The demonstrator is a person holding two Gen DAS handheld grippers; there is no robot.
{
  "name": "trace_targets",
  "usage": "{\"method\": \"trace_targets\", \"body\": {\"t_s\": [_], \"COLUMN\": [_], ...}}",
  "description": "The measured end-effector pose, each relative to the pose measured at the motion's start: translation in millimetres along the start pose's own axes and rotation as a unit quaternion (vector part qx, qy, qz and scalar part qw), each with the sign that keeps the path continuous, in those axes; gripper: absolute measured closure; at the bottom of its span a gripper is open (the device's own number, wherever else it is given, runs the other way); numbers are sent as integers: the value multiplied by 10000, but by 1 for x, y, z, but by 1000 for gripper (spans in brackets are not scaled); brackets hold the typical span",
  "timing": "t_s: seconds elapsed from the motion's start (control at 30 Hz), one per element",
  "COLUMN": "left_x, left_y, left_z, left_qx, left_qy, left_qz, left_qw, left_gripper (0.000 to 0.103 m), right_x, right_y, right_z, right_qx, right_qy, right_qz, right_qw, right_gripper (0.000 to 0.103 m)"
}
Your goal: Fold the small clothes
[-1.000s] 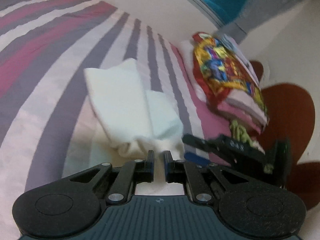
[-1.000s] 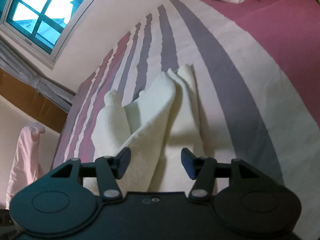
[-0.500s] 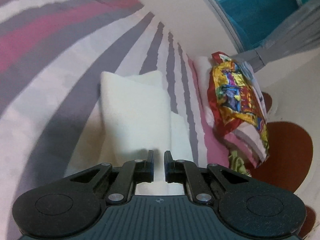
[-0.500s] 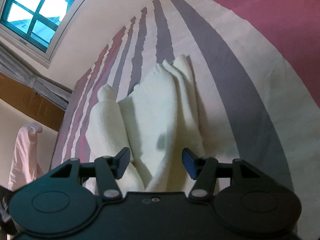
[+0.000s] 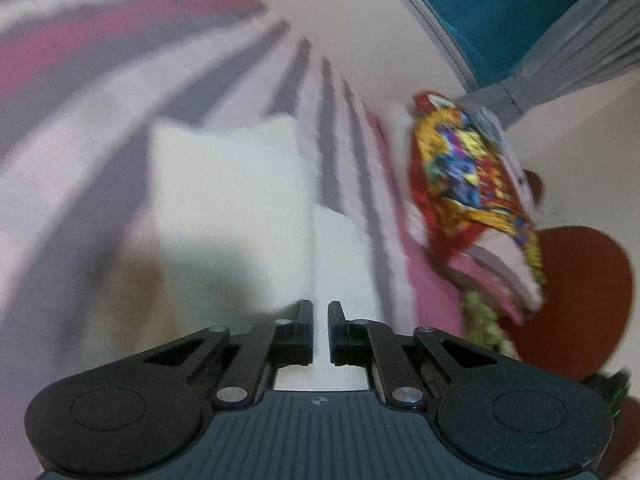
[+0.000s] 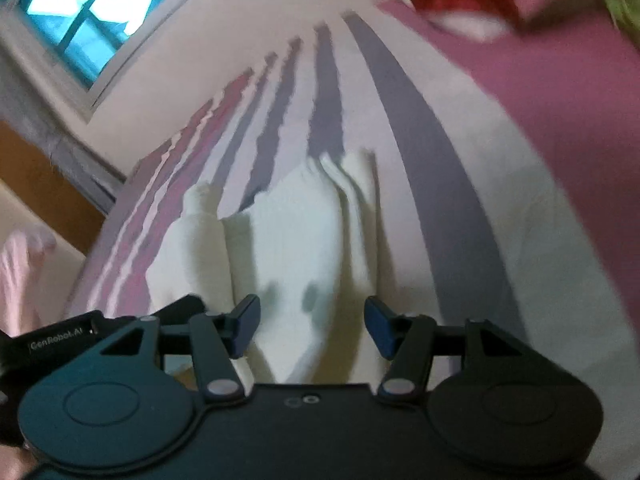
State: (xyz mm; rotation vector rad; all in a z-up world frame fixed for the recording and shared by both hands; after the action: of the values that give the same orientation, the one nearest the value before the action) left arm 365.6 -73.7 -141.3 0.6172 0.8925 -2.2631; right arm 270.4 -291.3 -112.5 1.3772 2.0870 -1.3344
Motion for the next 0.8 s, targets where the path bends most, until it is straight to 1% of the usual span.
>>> {"method": "trace_targets", "body": {"t_s": [0.03, 0.07, 0.1, 0.13, 0.17, 0.2, 0.27, 0.3, 0.37, 0.43, 0.47, 0.5, 0.57, 0.63, 0.7, 0.73, 0.8], "left_x": [-4, -10, -17, -24, -30, -35, -39, -38, -32, -28, -27, -28, -26, -28, -31, -31, -28], "left_y": [-9, -19, -29, -35, -38, -35, -15, -9, 3, 10, 13, 17, 21, 16, 8, 1, -6], "left_z": [-3, -4, -3, -4, -8, -17, -38, -46, -54, -56, -54, -51, -50, -52, -52, -52, -54], "left_qx": [-89, -76, -81, -175, -231, -258, -385, -317, -208, -104, -40, -17, -31, -63, -153, -151, -163], "left_qy": [-39, -93, 20, 151, 153, 43, -453, -647, -863, -1047, -1062, -966, -889, -1004, -943, -942, -830], "left_qz": [143, 293, 472, 601, 659, 569, 86, -14, -138, -134, -133, -156, -202, -199, -106, -77, -166], "left_qw": [9999, 9995, 9988, 9979, 9974, 9980, 9982, 9974, 9960, 9944, 9942, 9952, 9958, 9947, 9954, 9954, 9963], "left_gripper": [96, 96, 96, 96, 96, 96, 96, 96, 96, 96, 96, 95, 96, 96, 96, 95, 95], "right_x": [-1, -3, -4, -6, -8, -9, -10, -9, -8, -7, -7, -6, -6, -6, -7, -8, -7], "right_y": [2, 6, 11, 16, 20, 23, 26, 28, 28, 27, 24, 22, 20, 21, 21, 21, 15], "right_z": [-4, -6, -6, -5, -4, -3, -3, -4, -5, -6, -7, -8, -9, -7, -6, -8, -13], "right_qx": [42, 72, 123, 144, 135, 100, 20, 14, -42, 31, 71, 67, 78, 84, 247, 332, 247], "right_qy": [-131, -202, -199, -117, -41, 38, 118, 122, 169, 121, 49, -36, -153, -123, -148, -265, -379], "right_qz": [-41, -90, -111, -135, -152, -177, -215, -231, -257, -239, -198, -180, -248, -298, -263, -248, -258], "right_qw": [9999, 9997, 9997, 9997, 9998, 9998, 9997, 9997, 9995, 9996, 9998, 9998, 9995, 9994, 9992, 9988, 9986], "right_gripper": [45, 45, 45, 46, 46, 46, 46, 46, 46, 46, 46, 46, 46, 46, 46, 45, 46]}}
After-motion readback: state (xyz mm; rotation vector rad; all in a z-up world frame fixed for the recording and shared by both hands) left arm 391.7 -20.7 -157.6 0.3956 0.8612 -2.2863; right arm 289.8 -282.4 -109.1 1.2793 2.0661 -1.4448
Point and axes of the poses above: each gripper's, at about its wrist camera, not at the fingertips, and y roughly the way its jaws point, z to its right, x to its underside, the point moved 2 cm from there along y, roughly the way its jaws point, and after that the axes turned 9 degrees about z, right-handed, at the moved point
